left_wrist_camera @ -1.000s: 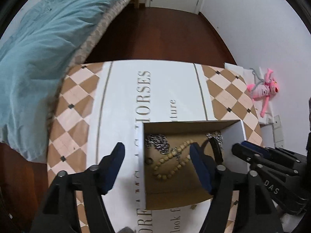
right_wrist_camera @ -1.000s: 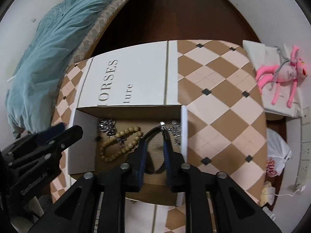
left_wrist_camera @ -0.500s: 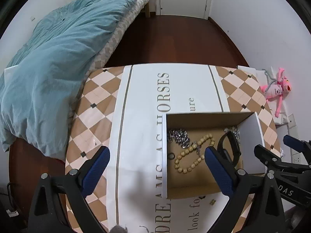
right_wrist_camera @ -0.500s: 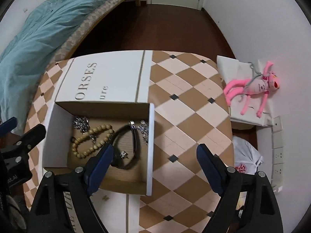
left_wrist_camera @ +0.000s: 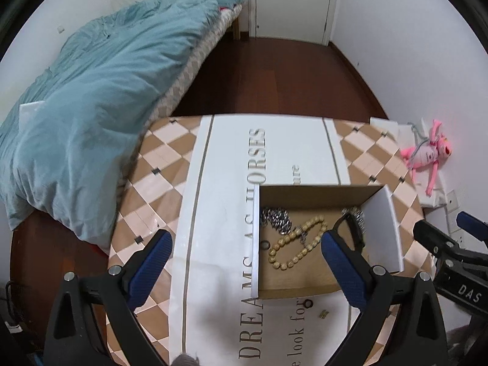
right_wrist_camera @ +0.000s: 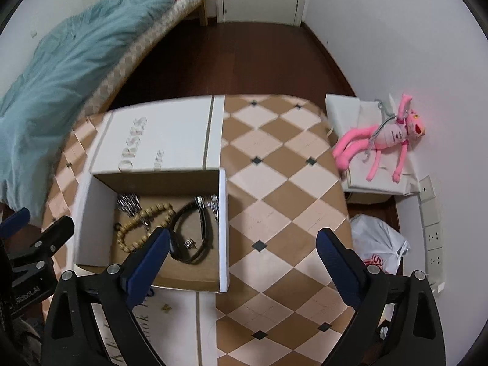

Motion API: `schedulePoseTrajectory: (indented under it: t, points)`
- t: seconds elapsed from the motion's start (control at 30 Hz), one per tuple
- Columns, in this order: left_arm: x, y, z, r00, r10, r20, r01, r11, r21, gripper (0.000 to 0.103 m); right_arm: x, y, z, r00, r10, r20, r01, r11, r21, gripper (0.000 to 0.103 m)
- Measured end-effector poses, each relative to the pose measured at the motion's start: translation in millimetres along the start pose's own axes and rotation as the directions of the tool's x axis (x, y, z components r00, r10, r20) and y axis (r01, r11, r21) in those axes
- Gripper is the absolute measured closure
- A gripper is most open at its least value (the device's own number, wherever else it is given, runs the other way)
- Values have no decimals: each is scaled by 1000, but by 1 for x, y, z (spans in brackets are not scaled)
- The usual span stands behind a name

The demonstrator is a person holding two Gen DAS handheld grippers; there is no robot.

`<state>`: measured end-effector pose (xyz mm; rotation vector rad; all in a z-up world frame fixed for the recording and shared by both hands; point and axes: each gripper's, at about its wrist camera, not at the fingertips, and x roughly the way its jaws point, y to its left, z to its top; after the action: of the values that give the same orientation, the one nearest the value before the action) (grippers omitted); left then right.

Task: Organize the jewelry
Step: 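Pinch the second gold charm with the right tool while the left tool pinches the second black earring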

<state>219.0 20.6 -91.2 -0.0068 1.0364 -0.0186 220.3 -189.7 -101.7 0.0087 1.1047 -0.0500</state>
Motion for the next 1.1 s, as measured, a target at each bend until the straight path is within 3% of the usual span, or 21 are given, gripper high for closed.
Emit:
schedulePoseTrajectory:
  t: [0.1, 0.27, 0.47, 0.53, 0.77, 0.87, 0.93, 0.97, 1.03, 1.1]
  points:
    - [-8, 3, -5, 1000, 0, 24, 0, 1000, 2, 3, -16, 4, -4, 999, 26, 27, -26, 1000, -5, 4]
    - [-7, 14, -43, 996, 78, 42, -79, 997, 25, 3, -16, 18, -44, 998, 62, 25, -61, 998, -23, 4]
    - [41, 30, -102, 991, 104, -80, -100, 993, 60, 3, 30, 36, -100, 992, 114, -51, -115, 993, -26, 7]
    - [53, 35, -113, 989, 103, -108, -98, 994, 54, 3, 42, 43, -111, 990, 126, -65, -128, 991, -30, 19]
    - [67, 44, -126, 985, 114, -132, -109, 993, 44, 3, 65, 67, -134, 985, 160, -64, -164, 985, -60, 36]
    - [68, 47, -128, 985, 115, -131, -111, 993, 43, 3, 64, 76, -139, 993, 118, -24, -120, 989, -90, 44]
    - [68, 48, -130, 984, 116, -133, -112, 993, 40, 3, 63, 79, -141, 996, 86, -7, -86, 991, -99, 69]
    - [68, 48, -130, 984, 116, -133, -112, 993, 38, 3, 62, 79, -141, 997, 77, -1, -76, 992, -103, 73]
    - [67, 48, -130, 985, 112, -133, -108, 993, 36, 3, 61, 80, -143, 997, 77, 8, -75, 991, -110, 95]
    - [63, 44, -130, 986, 108, -124, -104, 994, 40, 3, 60, 78, -145, 996, 86, 16, -83, 990, -113, 96]
